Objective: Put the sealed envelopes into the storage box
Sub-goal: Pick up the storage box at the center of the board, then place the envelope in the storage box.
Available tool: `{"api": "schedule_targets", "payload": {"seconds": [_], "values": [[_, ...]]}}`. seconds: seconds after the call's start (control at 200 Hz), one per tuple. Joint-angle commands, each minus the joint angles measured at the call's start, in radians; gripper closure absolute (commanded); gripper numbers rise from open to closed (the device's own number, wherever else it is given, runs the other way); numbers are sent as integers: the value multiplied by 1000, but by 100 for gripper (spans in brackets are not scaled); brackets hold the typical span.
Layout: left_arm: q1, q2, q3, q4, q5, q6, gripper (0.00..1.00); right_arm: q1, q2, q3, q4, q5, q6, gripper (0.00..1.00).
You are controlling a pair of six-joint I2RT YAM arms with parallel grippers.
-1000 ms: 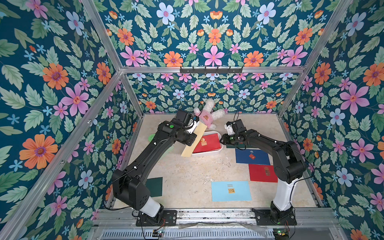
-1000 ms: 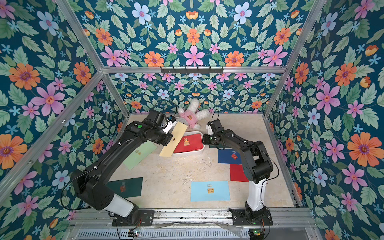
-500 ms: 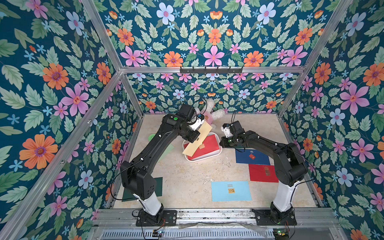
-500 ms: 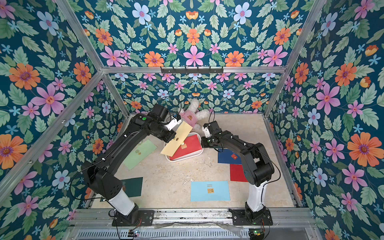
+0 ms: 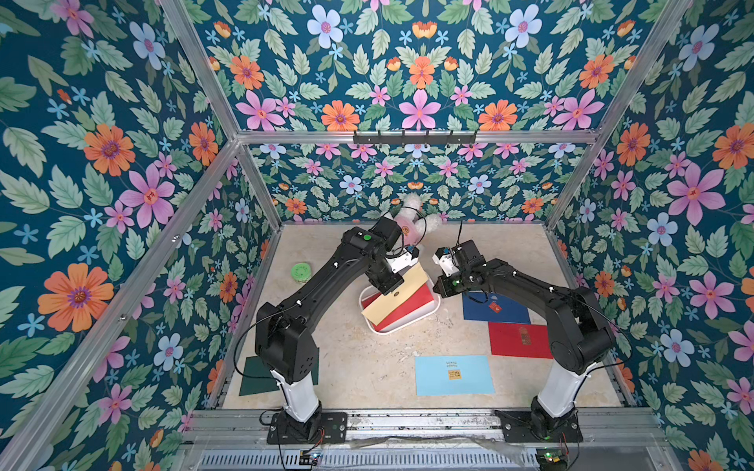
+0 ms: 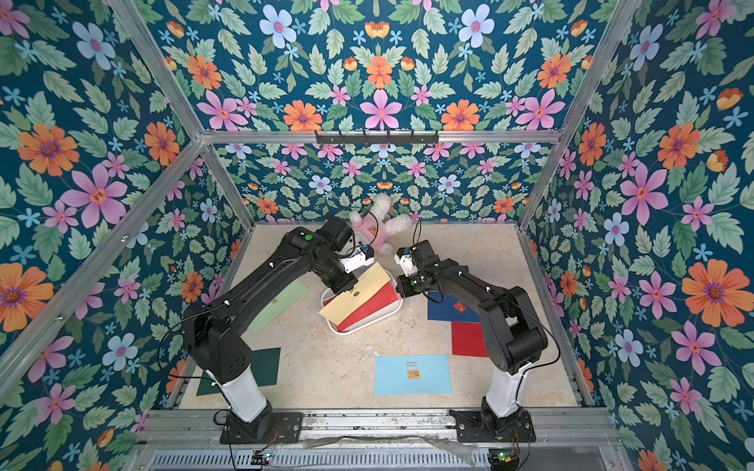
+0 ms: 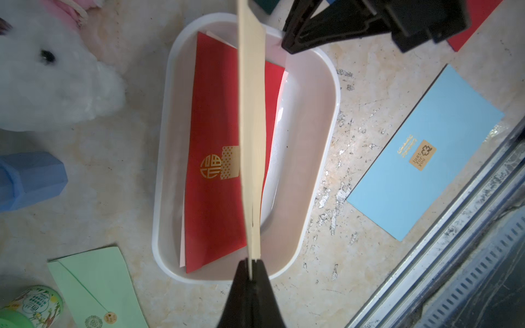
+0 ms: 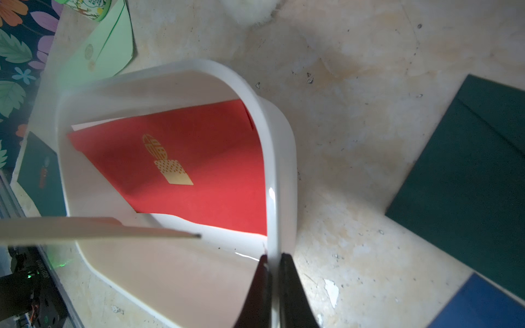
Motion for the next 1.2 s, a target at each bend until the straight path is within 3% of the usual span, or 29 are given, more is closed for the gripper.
{"api": "schedule_targets", "payload": {"seconds": [0.0,0.61,0.875,1.055,1.195], "values": [[-3,12,-2,-24,14,44,100,3,-10,5,-26,-4,-32,94],[-20,105,-77,18,62,94,100,19,-27,23,-56,-4,-64,94],[-20,119,-131,71,25,89,100,33,-15,27,-48,-25,-47,94],[-17,107,-139,127,-61,54,86,36,-13,14,-30,-27,-31,94],[-4,79,-134,178,-127,21,70,37,-11,6,-19,-20,-15,94]]}}
